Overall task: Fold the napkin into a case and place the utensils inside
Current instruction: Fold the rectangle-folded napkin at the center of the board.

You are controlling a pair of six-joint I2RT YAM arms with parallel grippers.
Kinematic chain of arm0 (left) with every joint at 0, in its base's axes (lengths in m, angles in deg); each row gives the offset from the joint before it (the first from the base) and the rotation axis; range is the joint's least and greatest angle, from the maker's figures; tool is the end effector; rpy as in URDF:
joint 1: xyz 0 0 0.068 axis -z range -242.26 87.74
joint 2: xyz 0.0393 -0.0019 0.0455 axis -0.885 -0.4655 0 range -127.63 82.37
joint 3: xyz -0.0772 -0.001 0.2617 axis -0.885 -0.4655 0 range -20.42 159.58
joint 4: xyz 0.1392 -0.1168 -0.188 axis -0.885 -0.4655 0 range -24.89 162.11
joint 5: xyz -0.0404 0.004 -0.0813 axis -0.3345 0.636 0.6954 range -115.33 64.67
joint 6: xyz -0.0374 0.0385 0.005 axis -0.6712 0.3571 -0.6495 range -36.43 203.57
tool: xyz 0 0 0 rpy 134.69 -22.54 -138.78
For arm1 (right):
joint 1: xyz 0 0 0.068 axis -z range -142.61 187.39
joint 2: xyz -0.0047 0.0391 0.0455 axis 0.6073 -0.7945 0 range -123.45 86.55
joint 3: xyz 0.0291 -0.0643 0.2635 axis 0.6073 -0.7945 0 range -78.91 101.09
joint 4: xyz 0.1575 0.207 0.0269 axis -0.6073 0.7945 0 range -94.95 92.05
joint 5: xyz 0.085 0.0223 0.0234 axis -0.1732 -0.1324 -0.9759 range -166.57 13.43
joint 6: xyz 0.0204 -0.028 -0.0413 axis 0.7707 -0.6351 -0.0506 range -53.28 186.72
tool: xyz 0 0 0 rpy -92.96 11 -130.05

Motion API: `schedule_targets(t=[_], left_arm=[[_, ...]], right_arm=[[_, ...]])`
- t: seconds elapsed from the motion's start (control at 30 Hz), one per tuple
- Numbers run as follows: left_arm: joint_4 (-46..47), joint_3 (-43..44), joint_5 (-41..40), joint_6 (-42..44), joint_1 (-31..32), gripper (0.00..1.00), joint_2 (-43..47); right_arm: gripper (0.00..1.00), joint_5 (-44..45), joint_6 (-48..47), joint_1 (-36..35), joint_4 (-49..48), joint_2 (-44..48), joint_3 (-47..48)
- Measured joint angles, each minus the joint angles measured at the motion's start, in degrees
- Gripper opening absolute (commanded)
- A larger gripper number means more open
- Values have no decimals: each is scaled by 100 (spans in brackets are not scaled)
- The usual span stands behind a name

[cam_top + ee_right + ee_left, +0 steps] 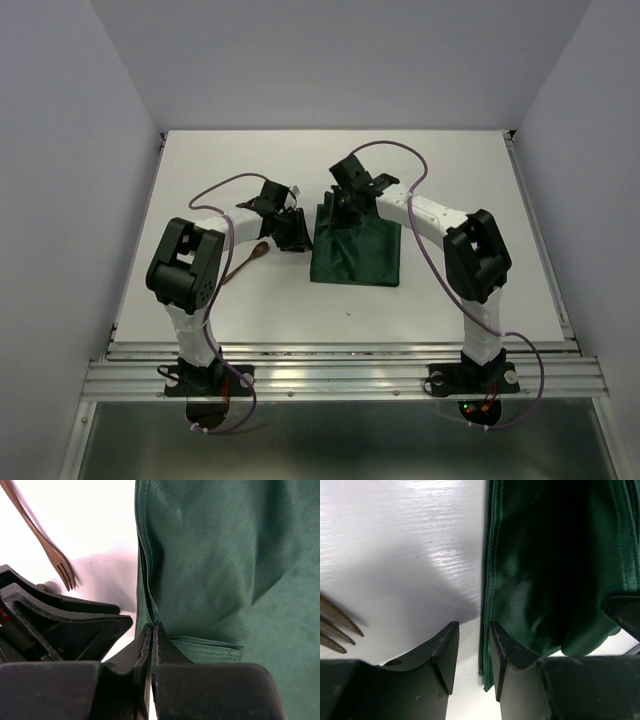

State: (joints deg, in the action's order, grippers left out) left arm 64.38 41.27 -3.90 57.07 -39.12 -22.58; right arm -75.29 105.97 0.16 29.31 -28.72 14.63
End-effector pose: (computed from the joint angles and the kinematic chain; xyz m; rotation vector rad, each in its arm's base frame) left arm 0.3398 -0.1593 0.1612 0.0961 2.5598 -0.8190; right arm 0.3538 0.2679 0.2264 0.0549 2.6214 0.4734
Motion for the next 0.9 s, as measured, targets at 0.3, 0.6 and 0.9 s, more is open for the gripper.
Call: schedule_targets(t=[0.3,0.6,0.9], left_arm=[[256,0,205,-52,96,42,-101],[345,0,289,-87,127,41,-138],[369,0,330,-103,127,41,-151]], right_arm=[[1,-17,-4,-48,20,0,164],[1,-24,-4,-153,24,-15,385],[1,-24,-4,-195,22,-61,426]])
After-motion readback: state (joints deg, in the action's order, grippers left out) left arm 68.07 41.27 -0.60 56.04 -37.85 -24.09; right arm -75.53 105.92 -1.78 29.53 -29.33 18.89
